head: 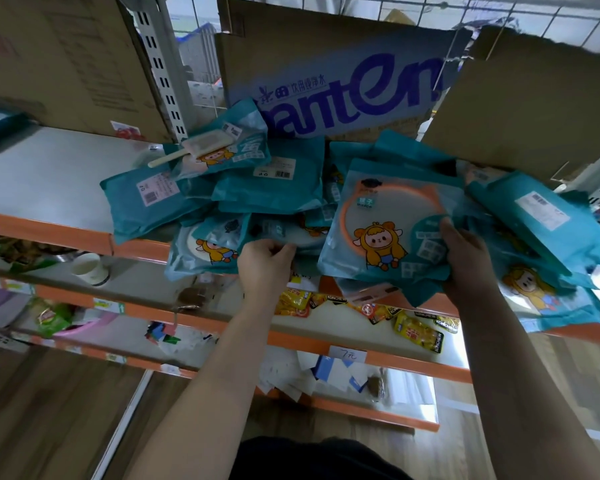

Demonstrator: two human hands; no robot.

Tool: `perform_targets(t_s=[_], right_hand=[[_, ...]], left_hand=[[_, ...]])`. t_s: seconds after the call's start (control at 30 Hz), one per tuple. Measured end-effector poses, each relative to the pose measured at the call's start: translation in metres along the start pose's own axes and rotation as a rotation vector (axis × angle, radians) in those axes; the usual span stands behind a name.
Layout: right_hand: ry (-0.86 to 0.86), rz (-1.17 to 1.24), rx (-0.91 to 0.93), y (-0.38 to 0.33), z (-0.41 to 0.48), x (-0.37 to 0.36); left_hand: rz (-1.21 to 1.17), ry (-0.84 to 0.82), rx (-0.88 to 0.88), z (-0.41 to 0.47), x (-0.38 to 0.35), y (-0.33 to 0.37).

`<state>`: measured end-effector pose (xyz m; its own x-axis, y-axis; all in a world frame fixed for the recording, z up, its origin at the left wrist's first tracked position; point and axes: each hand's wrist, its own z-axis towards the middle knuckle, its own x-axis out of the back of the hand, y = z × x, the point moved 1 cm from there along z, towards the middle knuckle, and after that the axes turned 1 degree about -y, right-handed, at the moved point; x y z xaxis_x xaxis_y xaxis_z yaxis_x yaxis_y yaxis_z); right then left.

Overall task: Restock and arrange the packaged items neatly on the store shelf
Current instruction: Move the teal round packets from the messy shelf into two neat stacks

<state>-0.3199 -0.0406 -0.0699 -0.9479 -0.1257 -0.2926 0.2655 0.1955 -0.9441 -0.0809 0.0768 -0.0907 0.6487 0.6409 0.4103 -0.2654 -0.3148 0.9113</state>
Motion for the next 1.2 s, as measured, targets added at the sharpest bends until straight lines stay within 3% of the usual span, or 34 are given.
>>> perform_targets(t_s=[0.13,0.33,0.43,0.5,0.73,1.03,1.2], right_hand=[[-0.018,0.024,0.003,-0.002,0.001,0.001],[-0.027,-0.025,-0.041,-0.001,0.010,-0.015],[-0.041,-0.045,-0.020,0.005,0.012,-0.024],[-0.068,-0.052,0.009,0.006,0.013,-0.026],[0.036,0.050,-0.003,0.005,0.023,-0.030],[-0.091,-0.086,0.058,0.015,0.025,-0.056],[-0.117,-0.108,0.078,0.019,0.029,-0.065]], left_hand=[[-0.131,0.021,0.065,0.002,0.028,-0.007],[-0.065,0.187,0.088,0.009,0.068,-0.021],[-0.521,0.058,0.349,0.003,0.060,-0.020],[-0.637,0.028,0.397,0.000,0.056,-0.019],[-0.504,0.110,0.330,0.003,0.082,-0.015],[-0.296,0.207,0.218,0.008,0.139,-0.024],[0.103,0.332,0.020,0.019,0.171,-0.021]])
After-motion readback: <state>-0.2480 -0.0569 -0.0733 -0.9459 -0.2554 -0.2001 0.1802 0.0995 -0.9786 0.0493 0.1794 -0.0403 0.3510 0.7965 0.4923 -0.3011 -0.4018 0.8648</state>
